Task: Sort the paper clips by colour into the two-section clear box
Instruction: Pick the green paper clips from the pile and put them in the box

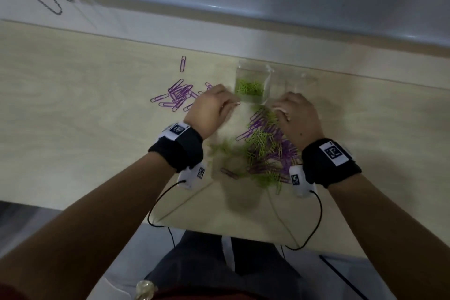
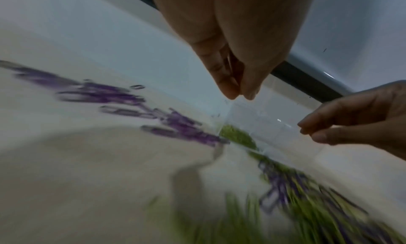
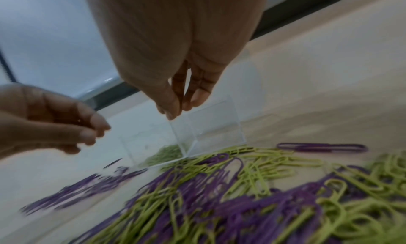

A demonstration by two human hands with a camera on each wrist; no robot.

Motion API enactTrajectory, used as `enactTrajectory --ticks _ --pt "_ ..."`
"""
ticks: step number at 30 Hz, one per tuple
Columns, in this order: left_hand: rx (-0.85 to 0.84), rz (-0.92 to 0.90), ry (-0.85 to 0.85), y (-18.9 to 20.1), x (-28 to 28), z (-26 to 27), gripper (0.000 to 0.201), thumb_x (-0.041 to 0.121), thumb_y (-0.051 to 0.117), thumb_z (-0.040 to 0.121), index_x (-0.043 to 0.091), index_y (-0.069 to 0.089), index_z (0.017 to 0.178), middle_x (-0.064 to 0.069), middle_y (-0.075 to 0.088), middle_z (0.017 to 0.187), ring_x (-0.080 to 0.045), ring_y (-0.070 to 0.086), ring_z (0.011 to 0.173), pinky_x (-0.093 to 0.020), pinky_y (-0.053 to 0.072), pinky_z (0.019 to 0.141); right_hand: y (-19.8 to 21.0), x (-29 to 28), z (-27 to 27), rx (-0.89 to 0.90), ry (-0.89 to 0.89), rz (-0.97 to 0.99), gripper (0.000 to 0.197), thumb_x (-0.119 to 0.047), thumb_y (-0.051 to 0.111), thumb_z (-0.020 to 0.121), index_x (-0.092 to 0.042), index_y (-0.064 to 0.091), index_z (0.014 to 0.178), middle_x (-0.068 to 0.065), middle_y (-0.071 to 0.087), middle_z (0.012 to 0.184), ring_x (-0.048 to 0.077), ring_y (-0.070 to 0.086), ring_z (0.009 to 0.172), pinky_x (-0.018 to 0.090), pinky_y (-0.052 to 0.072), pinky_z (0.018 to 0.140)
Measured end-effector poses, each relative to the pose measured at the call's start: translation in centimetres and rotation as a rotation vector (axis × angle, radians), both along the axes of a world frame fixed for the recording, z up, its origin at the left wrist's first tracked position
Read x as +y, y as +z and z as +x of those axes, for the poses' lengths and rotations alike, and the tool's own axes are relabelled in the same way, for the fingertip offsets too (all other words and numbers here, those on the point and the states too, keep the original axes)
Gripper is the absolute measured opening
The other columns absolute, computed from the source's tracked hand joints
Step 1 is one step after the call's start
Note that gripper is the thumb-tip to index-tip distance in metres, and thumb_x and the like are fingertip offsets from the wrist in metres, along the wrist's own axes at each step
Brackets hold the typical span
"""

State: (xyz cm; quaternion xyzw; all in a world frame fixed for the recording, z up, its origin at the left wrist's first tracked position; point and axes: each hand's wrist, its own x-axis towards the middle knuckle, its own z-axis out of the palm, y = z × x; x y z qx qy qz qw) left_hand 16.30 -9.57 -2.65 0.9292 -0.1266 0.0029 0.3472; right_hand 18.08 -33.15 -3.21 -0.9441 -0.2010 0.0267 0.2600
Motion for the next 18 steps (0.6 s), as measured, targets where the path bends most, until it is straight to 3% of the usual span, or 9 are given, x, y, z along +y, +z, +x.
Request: enactTrajectory --ticks 4,8,12,14,16,18 --pt "0.176 0.035 -0.031 -2.3 0.0 -4.6 0.005 0.010 0.064 0.082 0.008 0.068 0.086 -0.007 0.061 0.086 -0.025 0.059 0.079 -0.024 0.042 0.069 -0.6 2.0 -2.1 0.104 0.168 -0.104 0.014 -0.010 0.059 0.088 -0.010 0.072 0.094 0.006 0.064 0.091 0.027 0.054 0.087 0.033 0.044 0.072" --pt "0.278 0.034 0.073 -4.4 -3.2 -4.8 0.015 0.021 0.067 0.080 0.011 0.062 0.090 -0.006 0.054 0.088 -0.027 0.056 0.081 -0.031 0.047 0.073 -1.1 3.6 -1.6 0.198 0.071 -0.225 0.022 -0.004 0.055 0.087 -0.012 0.068 0.102 0.005 0.059 0.103 0.025 0.051 0.098 0.037 0.047 0.079" --pt "0.320 0.257 0.120 -4.3 -5.2 -4.0 0.020 0.025 0.062 0.081 0.012 0.057 0.095 -0.009 0.052 0.100 -0.031 0.051 0.093 -0.038 0.042 0.077 -1.0 4.2 -0.8 0.270 0.083 -0.398 0.026 -0.001 0.055 0.084 -0.014 0.061 0.106 0.005 0.051 0.110 0.028 0.048 0.103 0.036 0.046 0.074" --pt "0.345 0.283 0.112 -4.1 -5.1 -3.9 0.017 0.025 0.062 0.082 0.014 0.057 0.093 -0.009 0.051 0.101 -0.031 0.049 0.097 -0.038 0.040 0.076 -1.0 4.1 -0.7 0.292 0.110 -0.435 0.027 -0.002 0.057 0.082 -0.015 0.059 0.105 0.005 0.051 0.110 0.028 0.048 0.103 0.035 0.042 0.073" --pt "0.383 0.182 0.087 -4.5 -4.4 -3.8 0.012 0.024 0.064 0.081 0.017 0.056 0.085 -0.006 0.053 0.096 -0.029 0.051 0.095 -0.035 0.041 0.075 -0.9 3.9 -0.6 0.304 0.142 -0.447 0.020 -0.004 0.058 0.082 -0.015 0.056 0.100 0.005 0.051 0.108 0.028 0.048 0.101 0.035 0.041 0.071" --pt "0.460 -0.039 0.055 -4.5 -3.1 -4.0 0.016 0.022 0.067 0.080 0.020 0.053 0.075 -0.003 0.058 0.087 -0.025 0.058 0.086 -0.038 0.050 0.076 -1.0 3.6 -0.5 0.317 0.161 -0.431 0.013 -0.005 0.058 0.084 -0.015 0.051 0.089 0.007 0.051 0.102 0.029 0.048 0.097 0.034 0.038 0.068"
